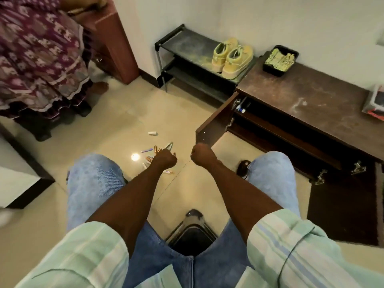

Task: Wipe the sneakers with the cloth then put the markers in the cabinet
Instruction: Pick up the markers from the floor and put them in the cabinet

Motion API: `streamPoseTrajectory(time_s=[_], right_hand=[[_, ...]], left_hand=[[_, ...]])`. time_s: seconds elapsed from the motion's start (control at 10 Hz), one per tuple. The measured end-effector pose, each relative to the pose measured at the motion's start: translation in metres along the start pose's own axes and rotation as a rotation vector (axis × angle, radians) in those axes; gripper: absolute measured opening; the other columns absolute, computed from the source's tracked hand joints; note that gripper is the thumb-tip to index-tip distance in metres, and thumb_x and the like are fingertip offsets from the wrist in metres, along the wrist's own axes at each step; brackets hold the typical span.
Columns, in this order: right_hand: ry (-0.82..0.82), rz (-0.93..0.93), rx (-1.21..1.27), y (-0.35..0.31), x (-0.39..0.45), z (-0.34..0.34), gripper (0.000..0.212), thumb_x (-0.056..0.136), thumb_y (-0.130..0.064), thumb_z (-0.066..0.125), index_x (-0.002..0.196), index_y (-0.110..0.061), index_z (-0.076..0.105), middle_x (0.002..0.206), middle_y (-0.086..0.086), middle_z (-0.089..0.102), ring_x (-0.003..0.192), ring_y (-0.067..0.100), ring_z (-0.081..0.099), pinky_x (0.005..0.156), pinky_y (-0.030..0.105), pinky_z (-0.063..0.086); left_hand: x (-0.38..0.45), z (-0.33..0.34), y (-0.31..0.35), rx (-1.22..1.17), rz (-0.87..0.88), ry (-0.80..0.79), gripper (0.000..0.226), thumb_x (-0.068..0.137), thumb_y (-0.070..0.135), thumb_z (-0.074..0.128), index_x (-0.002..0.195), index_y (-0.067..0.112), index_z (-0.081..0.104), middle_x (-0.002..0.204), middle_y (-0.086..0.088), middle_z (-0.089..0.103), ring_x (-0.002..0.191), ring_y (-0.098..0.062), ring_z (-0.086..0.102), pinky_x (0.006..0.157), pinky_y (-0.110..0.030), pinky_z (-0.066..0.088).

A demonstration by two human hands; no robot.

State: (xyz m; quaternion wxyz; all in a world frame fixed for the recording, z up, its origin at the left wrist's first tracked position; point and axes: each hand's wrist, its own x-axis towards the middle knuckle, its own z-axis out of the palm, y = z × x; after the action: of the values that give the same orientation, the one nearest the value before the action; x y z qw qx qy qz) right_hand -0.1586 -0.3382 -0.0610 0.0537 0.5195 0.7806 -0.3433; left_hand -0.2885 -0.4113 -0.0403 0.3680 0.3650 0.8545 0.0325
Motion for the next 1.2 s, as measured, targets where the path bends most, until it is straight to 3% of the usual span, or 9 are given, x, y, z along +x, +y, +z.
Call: streamPoseTrajectory(time_s=[0.2, 0.5, 0.6, 0.7, 0.8, 1.0, 1.1, 1.2], right_hand=[[-0.128, 0.004, -0.054, -0.029, 0.051, 0.068, 0.023, 0.084, -0.011, 0.053, 0.098, 0.001, 0.065, 0.108, 0.017, 0.066, 0.103, 0.033, 0.061, 0.075, 0.027, 0.045], [-0.197, 0.097, -0.085, -0.013, 0.145, 0.136, 0.02, 0.087, -0.011, 0.052, 0.095, 0.002, 0.065, 0.105, 0.016, 0.066, 0.1, 0.03, 0.062, 0.075, 0.023, 0.042], [-0.251, 0.149, -0.108, -0.001, 0.181, 0.162, 0.022, 0.09, -0.015, 0.054, 0.1, 0.001, 0.066, 0.108, 0.017, 0.066, 0.103, 0.031, 0.062, 0.08, 0.026, 0.048], [-0.285, 0.18, -0.12, 0.007, 0.198, 0.185, 0.022, 0.089, -0.014, 0.055, 0.103, -0.001, 0.067, 0.111, 0.016, 0.066, 0.104, 0.029, 0.062, 0.081, 0.028, 0.049], [-0.275, 0.216, -0.093, 0.013, 0.212, 0.218, 0.019, 0.088, -0.008, 0.056, 0.101, -0.001, 0.068, 0.106, 0.013, 0.068, 0.1, 0.026, 0.064, 0.075, 0.025, 0.047], [-0.249, 0.22, -0.104, 0.013, 0.217, 0.25, 0.02, 0.09, -0.01, 0.057, 0.102, 0.002, 0.067, 0.102, 0.015, 0.069, 0.096, 0.025, 0.065, 0.078, 0.026, 0.049], [-0.204, 0.273, -0.062, 0.016, 0.223, 0.253, 0.018, 0.09, -0.008, 0.055, 0.099, 0.003, 0.067, 0.098, 0.016, 0.068, 0.094, 0.026, 0.065, 0.071, 0.025, 0.045], [-0.162, 0.347, 0.017, 0.02, 0.238, 0.253, 0.014, 0.089, -0.005, 0.052, 0.087, 0.0, 0.065, 0.087, 0.016, 0.067, 0.085, 0.026, 0.065, 0.067, 0.025, 0.047]], left_hand=[[0.057, -0.005, -0.082, -0.171, -0.179, -0.006, 0.033, 0.091, 0.012, 0.046, 0.116, -0.004, 0.06, 0.117, -0.022, 0.063, 0.109, -0.036, 0.061, 0.091, -0.039, 0.052], [0.178, 0.022, -0.143, -0.452, -0.418, -0.031, 0.034, 0.092, 0.019, 0.049, 0.116, -0.002, 0.062, 0.114, -0.017, 0.066, 0.107, -0.036, 0.062, 0.086, -0.037, 0.051], [0.224, 0.069, -0.168, -0.657, -0.515, -0.118, 0.037, 0.079, 0.019, 0.059, 0.108, -0.003, 0.065, 0.104, -0.021, 0.068, 0.095, -0.037, 0.067, 0.081, -0.042, 0.055], [0.238, 0.1, -0.177, -0.727, -0.598, -0.13, 0.033, 0.068, 0.016, 0.062, 0.091, -0.007, 0.065, 0.09, -0.024, 0.066, 0.078, -0.035, 0.065, 0.069, -0.038, 0.05], [0.237, 0.118, -0.173, -0.405, -0.441, -0.055, 0.02, 0.082, 0.011, 0.057, 0.099, 0.003, 0.062, 0.107, -0.016, 0.063, 0.1, -0.03, 0.059, 0.078, -0.032, 0.044], [0.252, 0.162, -0.176, 0.106, 0.048, 0.081, 0.049, 0.087, 0.009, 0.056, 0.136, 0.009, 0.048, 0.138, -0.015, 0.045, 0.129, -0.032, 0.038, 0.102, -0.04, 0.035], [0.259, 0.18, -0.178, 0.201, 0.108, 0.086, 0.053, 0.086, 0.009, 0.06, 0.136, 0.009, 0.047, 0.14, -0.018, 0.042, 0.132, -0.035, 0.034, 0.107, -0.042, 0.03], [0.27, 0.192, -0.185, 0.263, 0.155, 0.148, 0.042, 0.083, 0.012, 0.065, 0.124, 0.01, 0.058, 0.127, -0.018, 0.051, 0.124, -0.036, 0.042, 0.106, -0.047, 0.031]])
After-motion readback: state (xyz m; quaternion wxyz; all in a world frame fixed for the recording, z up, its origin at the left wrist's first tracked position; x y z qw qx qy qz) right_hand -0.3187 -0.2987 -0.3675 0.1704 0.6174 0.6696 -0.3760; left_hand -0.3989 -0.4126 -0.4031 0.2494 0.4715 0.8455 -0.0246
